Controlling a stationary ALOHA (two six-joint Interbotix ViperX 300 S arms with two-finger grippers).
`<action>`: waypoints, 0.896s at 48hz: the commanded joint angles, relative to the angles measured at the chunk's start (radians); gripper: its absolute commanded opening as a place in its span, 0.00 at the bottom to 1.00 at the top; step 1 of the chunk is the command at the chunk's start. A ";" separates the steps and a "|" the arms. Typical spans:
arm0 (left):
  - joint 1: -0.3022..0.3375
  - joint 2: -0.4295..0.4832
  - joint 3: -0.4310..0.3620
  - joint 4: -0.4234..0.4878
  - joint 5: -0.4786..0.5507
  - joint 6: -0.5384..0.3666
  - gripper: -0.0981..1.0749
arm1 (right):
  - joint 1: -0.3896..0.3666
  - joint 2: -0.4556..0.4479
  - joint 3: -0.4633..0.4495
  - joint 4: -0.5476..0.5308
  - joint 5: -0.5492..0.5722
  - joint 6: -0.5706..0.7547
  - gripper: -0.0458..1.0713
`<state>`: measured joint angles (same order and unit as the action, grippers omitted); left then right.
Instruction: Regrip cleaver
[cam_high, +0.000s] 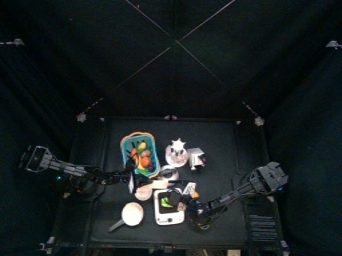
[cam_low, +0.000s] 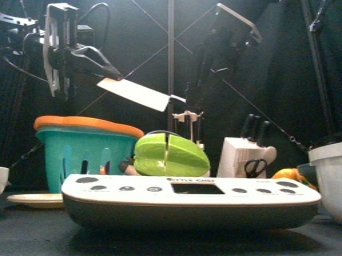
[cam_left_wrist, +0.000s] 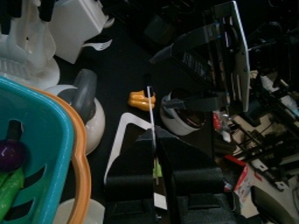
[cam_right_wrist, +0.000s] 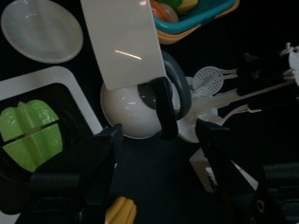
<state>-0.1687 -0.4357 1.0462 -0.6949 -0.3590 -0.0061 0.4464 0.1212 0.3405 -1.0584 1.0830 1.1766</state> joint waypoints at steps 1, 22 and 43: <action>0.002 -0.002 -0.008 0.014 -0.009 0.008 0.36 | 0.006 -0.058 0.006 -0.003 -0.002 0.023 0.90; 0.006 0.000 0.028 0.491 -0.023 0.005 0.36 | -0.011 -0.224 0.219 -0.137 -0.357 0.362 0.90; 0.002 0.031 0.092 0.621 -0.284 0.005 0.36 | -0.044 -0.253 0.288 -0.351 -0.497 0.531 0.90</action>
<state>-0.1657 -0.4188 1.1474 -0.0798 -0.5952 0.0000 0.4157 -0.0982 0.6335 -1.3867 0.5921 1.6843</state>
